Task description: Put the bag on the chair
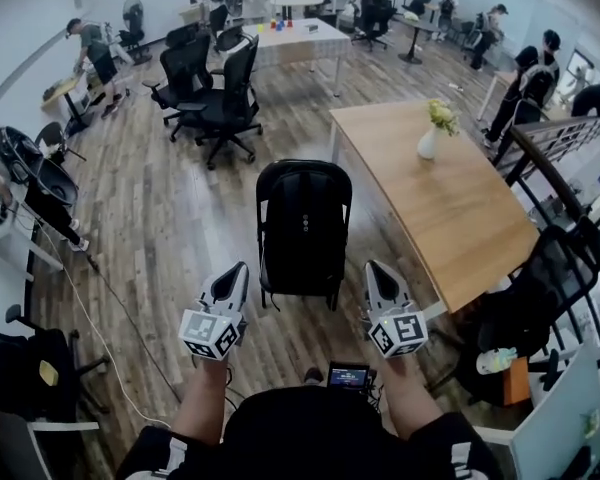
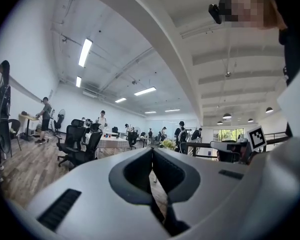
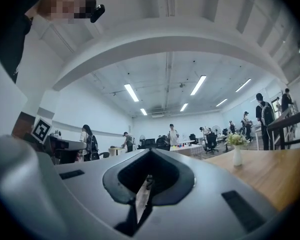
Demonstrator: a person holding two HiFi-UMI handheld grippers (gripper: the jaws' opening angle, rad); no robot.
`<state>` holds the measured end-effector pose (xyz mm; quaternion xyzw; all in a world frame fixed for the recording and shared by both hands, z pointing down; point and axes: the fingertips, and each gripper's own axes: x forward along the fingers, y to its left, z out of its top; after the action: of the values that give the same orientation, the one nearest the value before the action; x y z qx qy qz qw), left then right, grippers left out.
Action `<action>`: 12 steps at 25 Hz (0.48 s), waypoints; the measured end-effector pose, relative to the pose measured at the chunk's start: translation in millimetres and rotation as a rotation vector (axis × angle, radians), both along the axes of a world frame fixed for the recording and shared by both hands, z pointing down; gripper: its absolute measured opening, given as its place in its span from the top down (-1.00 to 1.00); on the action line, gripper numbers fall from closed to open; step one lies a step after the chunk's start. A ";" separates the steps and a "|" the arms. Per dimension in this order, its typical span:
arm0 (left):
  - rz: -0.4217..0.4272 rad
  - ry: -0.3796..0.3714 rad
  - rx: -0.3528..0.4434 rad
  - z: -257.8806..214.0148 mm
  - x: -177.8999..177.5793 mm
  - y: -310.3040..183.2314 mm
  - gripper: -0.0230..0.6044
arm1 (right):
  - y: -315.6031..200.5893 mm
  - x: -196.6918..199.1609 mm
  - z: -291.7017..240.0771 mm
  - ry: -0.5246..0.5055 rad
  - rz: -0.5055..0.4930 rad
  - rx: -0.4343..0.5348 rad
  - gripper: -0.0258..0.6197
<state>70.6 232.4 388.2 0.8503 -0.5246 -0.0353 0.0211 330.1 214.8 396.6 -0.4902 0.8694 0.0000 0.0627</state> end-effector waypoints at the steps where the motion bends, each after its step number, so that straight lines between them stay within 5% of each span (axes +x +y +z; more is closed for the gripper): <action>1: -0.008 -0.003 -0.007 4.9 -6.1 5.2 0.92 | 7.0 -2.8 3.5 0.005 0.009 -0.006 0.89; 7: -0.048 -0.017 -0.049 30.1 -47.3 42.7 0.92 | 47.4 -26.0 16.7 0.036 0.034 -0.029 0.89; 12: -0.001 0.003 -0.065 42.8 -57.3 67.3 0.92 | 70.1 -48.0 28.8 0.047 0.027 -0.044 0.89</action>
<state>13.3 299.6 431.0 0.8488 -0.5260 -0.0194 0.0492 282.1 284.9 425.5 -0.5030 0.8637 -0.0067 0.0314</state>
